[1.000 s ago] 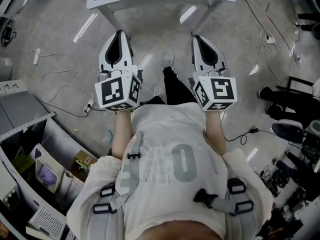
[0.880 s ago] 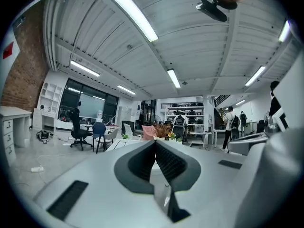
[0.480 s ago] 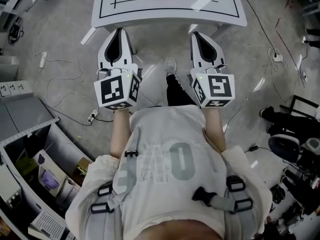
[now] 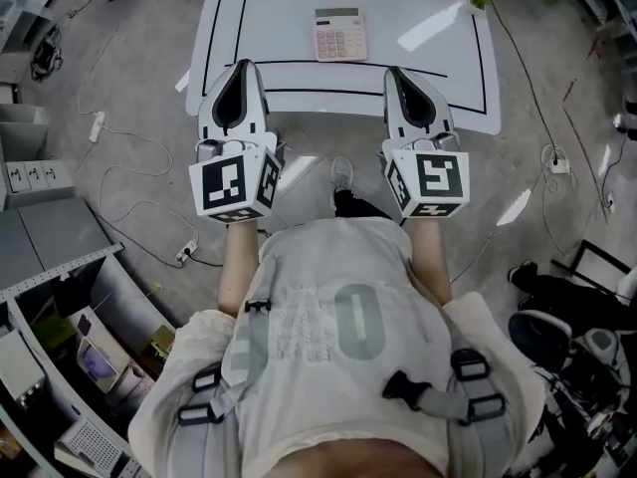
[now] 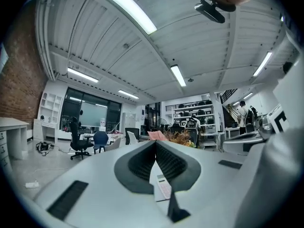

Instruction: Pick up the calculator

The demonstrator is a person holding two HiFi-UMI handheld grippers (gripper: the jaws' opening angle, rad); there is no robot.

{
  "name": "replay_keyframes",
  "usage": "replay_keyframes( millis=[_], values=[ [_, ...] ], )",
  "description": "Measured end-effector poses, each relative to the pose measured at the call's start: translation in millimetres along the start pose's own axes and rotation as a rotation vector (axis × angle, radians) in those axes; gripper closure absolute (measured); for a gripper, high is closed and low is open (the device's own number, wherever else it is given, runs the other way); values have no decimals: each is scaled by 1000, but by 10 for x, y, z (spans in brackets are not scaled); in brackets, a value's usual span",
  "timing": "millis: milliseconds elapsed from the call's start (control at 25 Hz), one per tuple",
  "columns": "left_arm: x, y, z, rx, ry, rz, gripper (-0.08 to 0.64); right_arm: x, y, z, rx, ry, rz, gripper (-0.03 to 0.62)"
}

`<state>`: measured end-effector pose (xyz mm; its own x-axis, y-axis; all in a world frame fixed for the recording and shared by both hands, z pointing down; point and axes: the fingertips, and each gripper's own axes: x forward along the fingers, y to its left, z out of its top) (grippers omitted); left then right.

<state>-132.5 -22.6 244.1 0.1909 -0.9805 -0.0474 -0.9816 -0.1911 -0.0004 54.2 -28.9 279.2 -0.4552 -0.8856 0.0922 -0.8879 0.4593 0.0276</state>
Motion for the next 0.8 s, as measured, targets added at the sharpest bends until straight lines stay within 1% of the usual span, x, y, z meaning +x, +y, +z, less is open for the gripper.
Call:
replay_keyframes(
  millis=[160, 280, 360, 560, 720, 800],
  values=[
    [408, 22, -17, 3, -14, 9, 538, 398, -260, 38, 5, -23, 7, 588],
    [613, 20, -105, 17, 1, 10, 540, 582, -364, 18, 8, -27, 9, 588],
    [706, -6, -146, 19, 8, 1, 540, 651, -408, -4, 7, -23, 11, 588],
    [862, -70, -187, -4, -1, -27, 540, 750, -483, -31, 0, -25, 9, 588],
    [978, -68, -190, -27, -5, -51, 540, 854, -497, 3, -9, -22, 11, 588],
    [1059, -70, -182, -26, -6, -60, 540, 909, -524, 29, -15, -22, 6, 588]
  ],
)
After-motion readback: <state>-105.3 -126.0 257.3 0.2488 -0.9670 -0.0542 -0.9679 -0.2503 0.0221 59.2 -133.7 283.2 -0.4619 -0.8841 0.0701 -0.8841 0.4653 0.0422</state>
